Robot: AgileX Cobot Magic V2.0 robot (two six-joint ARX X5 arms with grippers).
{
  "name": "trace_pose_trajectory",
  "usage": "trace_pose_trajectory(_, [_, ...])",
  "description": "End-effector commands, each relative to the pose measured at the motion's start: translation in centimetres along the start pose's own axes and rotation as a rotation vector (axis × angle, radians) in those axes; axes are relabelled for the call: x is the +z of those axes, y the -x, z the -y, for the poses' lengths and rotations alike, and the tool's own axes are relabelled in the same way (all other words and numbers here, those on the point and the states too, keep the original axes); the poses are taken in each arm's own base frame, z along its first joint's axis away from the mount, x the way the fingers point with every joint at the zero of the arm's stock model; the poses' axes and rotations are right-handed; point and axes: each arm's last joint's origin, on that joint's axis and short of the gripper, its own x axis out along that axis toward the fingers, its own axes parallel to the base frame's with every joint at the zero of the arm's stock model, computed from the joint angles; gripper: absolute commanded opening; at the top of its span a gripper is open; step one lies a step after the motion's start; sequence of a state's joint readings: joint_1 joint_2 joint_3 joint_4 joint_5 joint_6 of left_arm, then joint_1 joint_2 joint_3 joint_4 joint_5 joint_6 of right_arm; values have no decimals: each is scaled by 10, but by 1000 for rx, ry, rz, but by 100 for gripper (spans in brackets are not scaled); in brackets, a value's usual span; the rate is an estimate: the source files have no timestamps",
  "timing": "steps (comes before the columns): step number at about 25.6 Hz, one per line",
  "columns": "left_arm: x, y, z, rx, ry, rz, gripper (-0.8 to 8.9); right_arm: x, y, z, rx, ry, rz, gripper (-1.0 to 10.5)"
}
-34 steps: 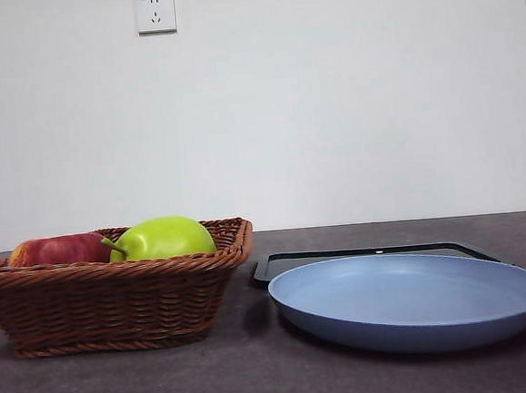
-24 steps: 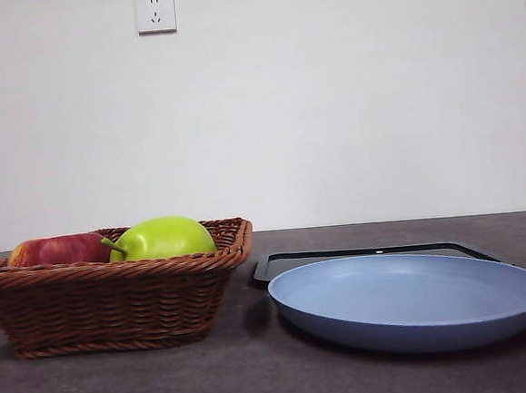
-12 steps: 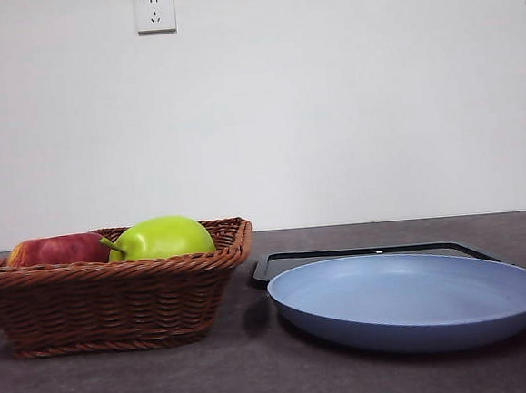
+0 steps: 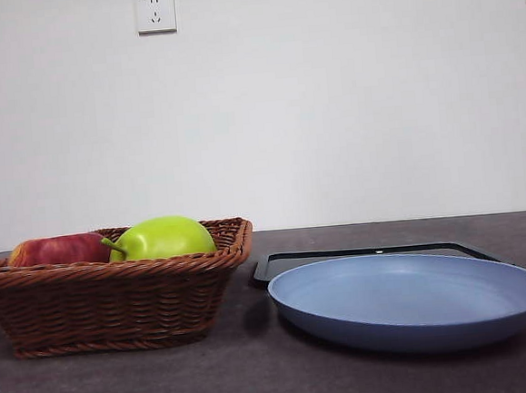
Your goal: Take the lemon from the basket,put the lemon in the plate,hand out the plate
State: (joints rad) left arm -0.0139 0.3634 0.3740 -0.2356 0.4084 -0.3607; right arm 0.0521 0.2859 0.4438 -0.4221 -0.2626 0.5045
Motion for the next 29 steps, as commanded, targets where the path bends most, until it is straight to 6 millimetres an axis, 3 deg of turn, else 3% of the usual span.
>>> trace_pose_trajectory(1, [19,-5,6,-41,-70,-29,6,15,2,-9,3,69,-19,3])
trace_pose_trajectory(10, [58,-30,19,-165,-68,-266,6,44,-17,-22,-15,205,-275,6])
trace_pose_trajectory(14, [67,-37,25,-171,-90,-366,6,46,-32,-19,-52,222,-404,39])
trace_pose_trajectory(17, [71,-41,30,-195,-109,-387,14,43,-47,-12,-83,190,-492,127])
trace_pose_trajectory(20, [70,-41,32,-202,-113,-387,237,36,-65,-3,-119,154,-594,223])
trace_pose_trajectory(22, [70,-42,33,-203,-102,-390,325,32,-77,2,-133,151,-653,265])
trace_pose_trajectory(29, [69,-42,34,-198,-40,-400,377,-2,-144,21,-144,130,-859,260])
